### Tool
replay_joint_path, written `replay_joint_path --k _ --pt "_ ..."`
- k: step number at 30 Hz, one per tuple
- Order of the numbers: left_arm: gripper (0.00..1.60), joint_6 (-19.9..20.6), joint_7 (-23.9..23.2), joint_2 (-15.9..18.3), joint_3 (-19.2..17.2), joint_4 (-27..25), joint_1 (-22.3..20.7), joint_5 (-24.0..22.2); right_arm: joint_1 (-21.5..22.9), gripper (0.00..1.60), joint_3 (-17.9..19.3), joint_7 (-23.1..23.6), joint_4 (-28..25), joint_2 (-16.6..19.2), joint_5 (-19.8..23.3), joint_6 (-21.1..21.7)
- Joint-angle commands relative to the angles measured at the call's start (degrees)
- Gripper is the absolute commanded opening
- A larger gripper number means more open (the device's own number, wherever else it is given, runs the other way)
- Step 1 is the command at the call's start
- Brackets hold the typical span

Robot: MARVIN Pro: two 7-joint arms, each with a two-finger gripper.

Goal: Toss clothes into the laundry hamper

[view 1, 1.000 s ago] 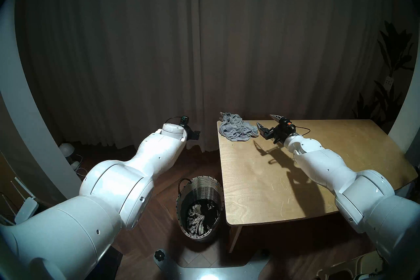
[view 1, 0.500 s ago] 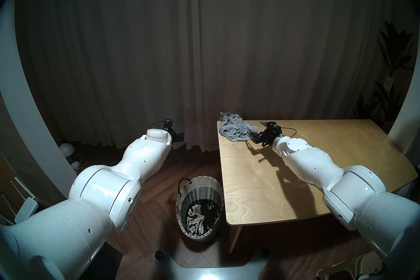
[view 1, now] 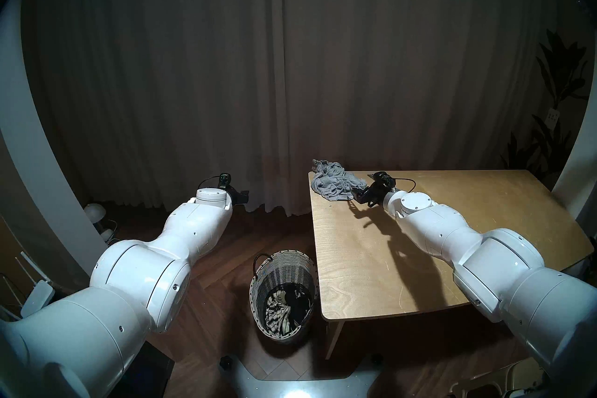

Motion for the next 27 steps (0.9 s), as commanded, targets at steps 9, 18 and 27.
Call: replay_joint_path --k 9,18,27 --pt "1.6 -2.0 1.7 1.2 -0.9 -1.9 -0.2 -0.8 2.4 1.6 -0.7 -2.4 1.5 -1.7 -1.4 2.8" --pt "1.6 -2.1 2.8 1.2 -1.3 -1.6 1.0 -1.5 2.6 1.6 -1.3 -3.7 2.4 -2.5 -2.5 4.8" --pt "1.6 -2.1 3.8 1.0 -1.6 -1.4 2.3 -2.3 2.7 1.6 -1.9 -4.9 3.1 -3.4 -3.5 6.7"
